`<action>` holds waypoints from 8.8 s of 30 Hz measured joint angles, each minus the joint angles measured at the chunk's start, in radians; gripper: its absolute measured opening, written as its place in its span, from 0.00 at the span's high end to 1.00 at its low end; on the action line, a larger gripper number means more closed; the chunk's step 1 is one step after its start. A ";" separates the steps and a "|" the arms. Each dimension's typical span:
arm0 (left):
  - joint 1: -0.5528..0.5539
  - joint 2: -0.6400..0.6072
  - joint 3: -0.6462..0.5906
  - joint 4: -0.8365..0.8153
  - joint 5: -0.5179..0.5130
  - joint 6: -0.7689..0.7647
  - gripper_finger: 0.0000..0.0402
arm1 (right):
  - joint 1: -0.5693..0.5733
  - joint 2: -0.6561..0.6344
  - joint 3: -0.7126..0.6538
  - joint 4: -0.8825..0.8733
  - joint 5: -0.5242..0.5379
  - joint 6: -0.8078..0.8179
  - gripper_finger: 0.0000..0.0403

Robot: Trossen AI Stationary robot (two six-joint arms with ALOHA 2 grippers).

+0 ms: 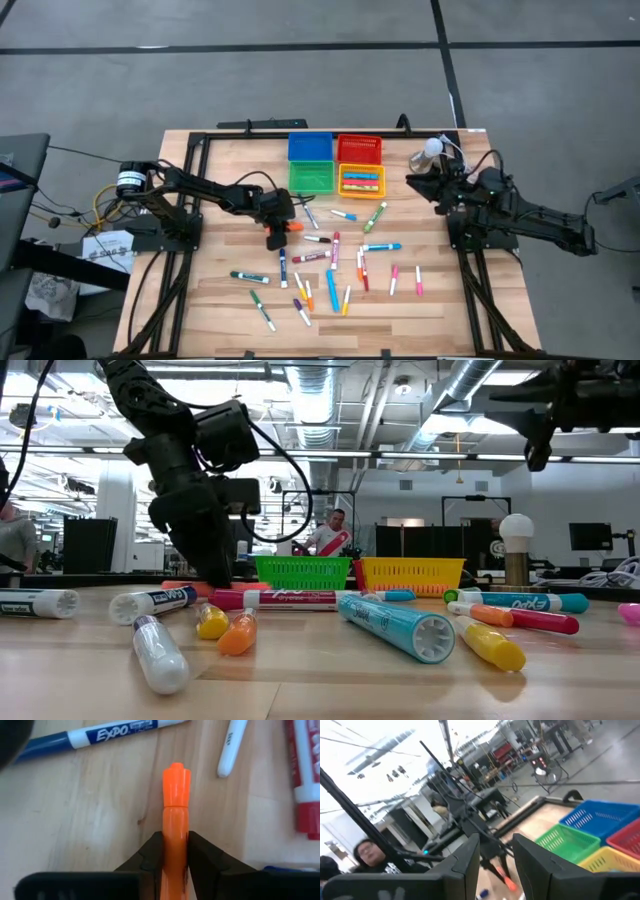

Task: Pick & Place Markers
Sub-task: Put the orange highlighter pen into the yellow bin

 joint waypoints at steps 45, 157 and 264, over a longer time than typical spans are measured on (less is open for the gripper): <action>0.079 -0.370 0.002 0.712 0.032 -0.314 0.83 | 0.056 0.249 0.000 0.363 0.105 -0.062 0.73; 0.072 -0.112 0.190 0.945 0.031 -0.350 0.72 | 0.153 1.210 0.565 0.589 -0.095 -0.212 0.85; 0.220 -0.705 -0.460 0.857 0.139 -0.199 0.40 | -0.081 1.538 0.965 -0.870 0.212 -0.979 0.84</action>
